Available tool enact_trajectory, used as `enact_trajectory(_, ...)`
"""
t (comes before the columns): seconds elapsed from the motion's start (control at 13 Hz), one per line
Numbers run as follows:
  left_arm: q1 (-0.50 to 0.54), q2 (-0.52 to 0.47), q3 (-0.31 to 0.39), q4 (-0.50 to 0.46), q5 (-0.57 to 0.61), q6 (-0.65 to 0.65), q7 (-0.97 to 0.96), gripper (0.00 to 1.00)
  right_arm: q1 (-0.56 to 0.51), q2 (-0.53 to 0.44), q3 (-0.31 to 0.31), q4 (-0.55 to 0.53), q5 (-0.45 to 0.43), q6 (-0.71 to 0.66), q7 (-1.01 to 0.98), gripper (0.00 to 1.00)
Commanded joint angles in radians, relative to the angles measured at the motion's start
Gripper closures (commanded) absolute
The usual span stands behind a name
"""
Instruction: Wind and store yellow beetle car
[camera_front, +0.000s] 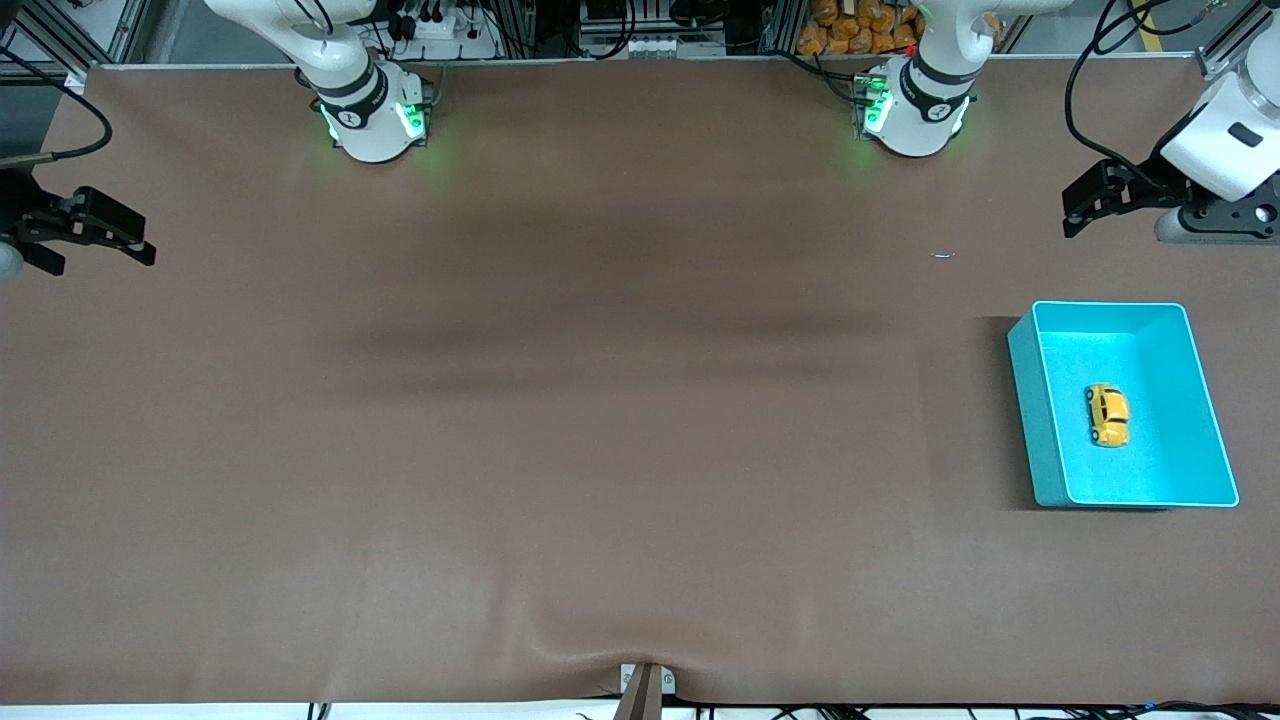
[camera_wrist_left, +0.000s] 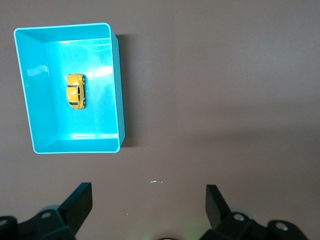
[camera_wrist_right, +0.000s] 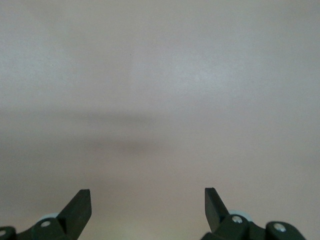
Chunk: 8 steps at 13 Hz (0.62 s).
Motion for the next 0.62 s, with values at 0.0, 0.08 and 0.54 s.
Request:
enact_trajectory(0.0, 0.0, 0.004, 0.0, 0.019, -0.023, -0.023, 0.021, 0.0, 0.012, -0.003, -0.007, -0.002, -0.004, 0.006, -0.003, 0.0)
enact_trajectory(0.08, 0.0, 0.004, -0.001, 0.019, -0.024, -0.023, 0.021, 0.0, 0.012, -0.003, -0.007, -0.002, -0.002, 0.006, -0.003, 0.0)
enact_trajectory(0.54, -0.001, 0.004, -0.001, 0.019, -0.024, -0.023, 0.021, 0.0, 0.01, -0.003, -0.007, 0.004, -0.002, 0.006, -0.004, 0.0)
